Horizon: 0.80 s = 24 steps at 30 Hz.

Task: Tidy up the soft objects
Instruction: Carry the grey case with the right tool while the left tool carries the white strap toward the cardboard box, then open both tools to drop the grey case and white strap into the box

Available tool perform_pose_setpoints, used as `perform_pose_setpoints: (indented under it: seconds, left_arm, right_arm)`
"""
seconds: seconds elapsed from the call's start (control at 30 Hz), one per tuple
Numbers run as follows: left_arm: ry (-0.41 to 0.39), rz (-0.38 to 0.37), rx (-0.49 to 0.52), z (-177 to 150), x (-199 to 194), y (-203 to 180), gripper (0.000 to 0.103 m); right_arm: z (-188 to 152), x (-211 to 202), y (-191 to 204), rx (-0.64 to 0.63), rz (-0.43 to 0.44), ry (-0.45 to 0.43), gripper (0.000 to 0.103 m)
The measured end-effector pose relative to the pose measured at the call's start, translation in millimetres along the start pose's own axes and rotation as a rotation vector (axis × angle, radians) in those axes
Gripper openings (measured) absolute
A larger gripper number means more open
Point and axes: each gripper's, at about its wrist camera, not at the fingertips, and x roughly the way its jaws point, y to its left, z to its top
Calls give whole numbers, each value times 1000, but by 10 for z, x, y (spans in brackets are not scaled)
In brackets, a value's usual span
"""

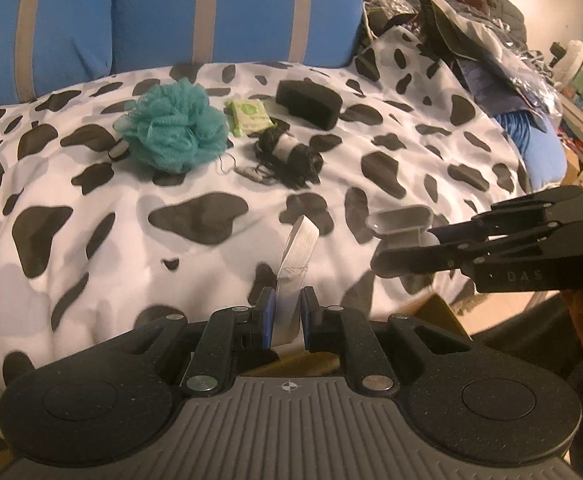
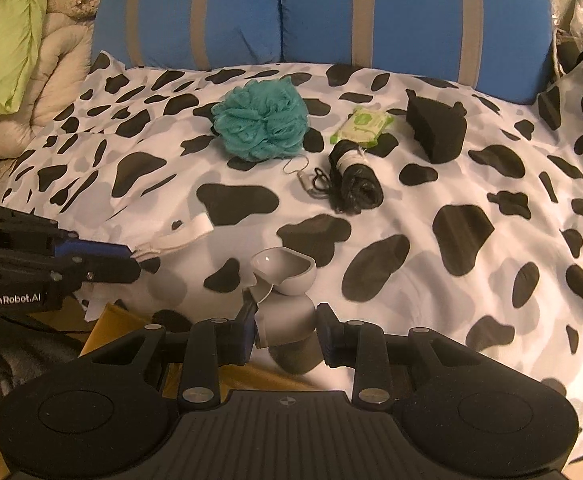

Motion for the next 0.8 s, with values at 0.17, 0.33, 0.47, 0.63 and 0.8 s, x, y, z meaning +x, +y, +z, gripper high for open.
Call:
perform_pose_setpoints:
  seconds: [0.17, 0.33, 0.47, 0.63, 0.8]
  left_arm:
    - [14, -11, 8, -139, -80, -93, 14]
    - [30, -8, 10, -244, -135, -165, 14]
    - [46, -8, 6, -310, -169, -196, 14]
    - [85, -8, -1, -396, -181, -223, 14]
    - [145, -2, 7, -470, -145, -257, 14]
  right_arm:
    - [-122, -50, 82, 1, 24, 38, 35]
    - [-261, -76, 178, -11, 36, 86, 35]
    - [-348, -96, 230, -9, 42, 115, 35]
    - [-443, -95, 280, -11, 50, 157, 35]
    - [-537, -73, 337, -20, 49, 208, 35]
